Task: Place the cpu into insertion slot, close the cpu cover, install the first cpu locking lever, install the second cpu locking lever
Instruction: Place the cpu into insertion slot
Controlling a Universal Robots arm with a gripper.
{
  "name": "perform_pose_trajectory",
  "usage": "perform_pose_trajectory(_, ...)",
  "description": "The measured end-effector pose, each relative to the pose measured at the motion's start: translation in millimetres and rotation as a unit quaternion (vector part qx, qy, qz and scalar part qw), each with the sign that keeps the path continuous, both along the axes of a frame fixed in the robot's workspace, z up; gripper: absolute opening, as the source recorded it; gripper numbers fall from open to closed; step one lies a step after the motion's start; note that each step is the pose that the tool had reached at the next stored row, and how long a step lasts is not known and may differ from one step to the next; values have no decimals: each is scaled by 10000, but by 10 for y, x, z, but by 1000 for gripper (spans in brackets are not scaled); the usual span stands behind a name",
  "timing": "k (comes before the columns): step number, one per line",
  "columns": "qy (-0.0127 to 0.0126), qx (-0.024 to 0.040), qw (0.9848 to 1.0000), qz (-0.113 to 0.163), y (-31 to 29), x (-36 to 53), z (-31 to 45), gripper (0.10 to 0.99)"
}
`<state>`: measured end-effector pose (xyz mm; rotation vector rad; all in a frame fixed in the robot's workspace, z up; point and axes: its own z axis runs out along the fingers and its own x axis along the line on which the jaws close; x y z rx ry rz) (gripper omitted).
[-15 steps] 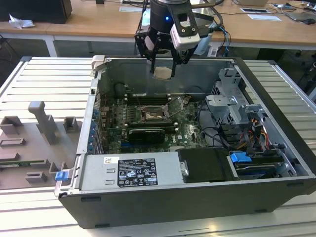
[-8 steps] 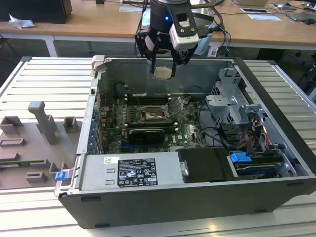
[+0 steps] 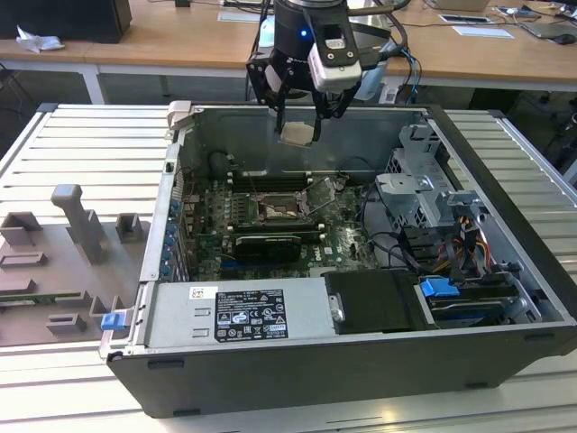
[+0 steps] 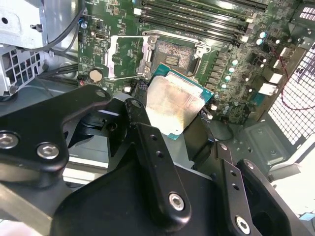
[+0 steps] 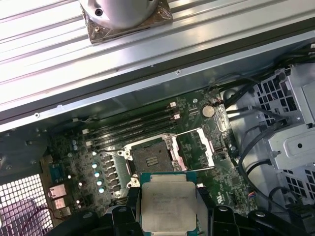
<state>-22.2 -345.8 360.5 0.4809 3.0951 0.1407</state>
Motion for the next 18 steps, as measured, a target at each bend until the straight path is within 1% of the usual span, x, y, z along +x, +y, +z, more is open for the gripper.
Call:
perform_pose_trajectory(13,-1,0,9998,-201,0,0,-2,537)
perform_pose_trajectory(16,-2,0,9995,-307,0,0,-7,537)
perform_pose_trajectory(18,-3,0,9990,-436,0,0,-13,537)
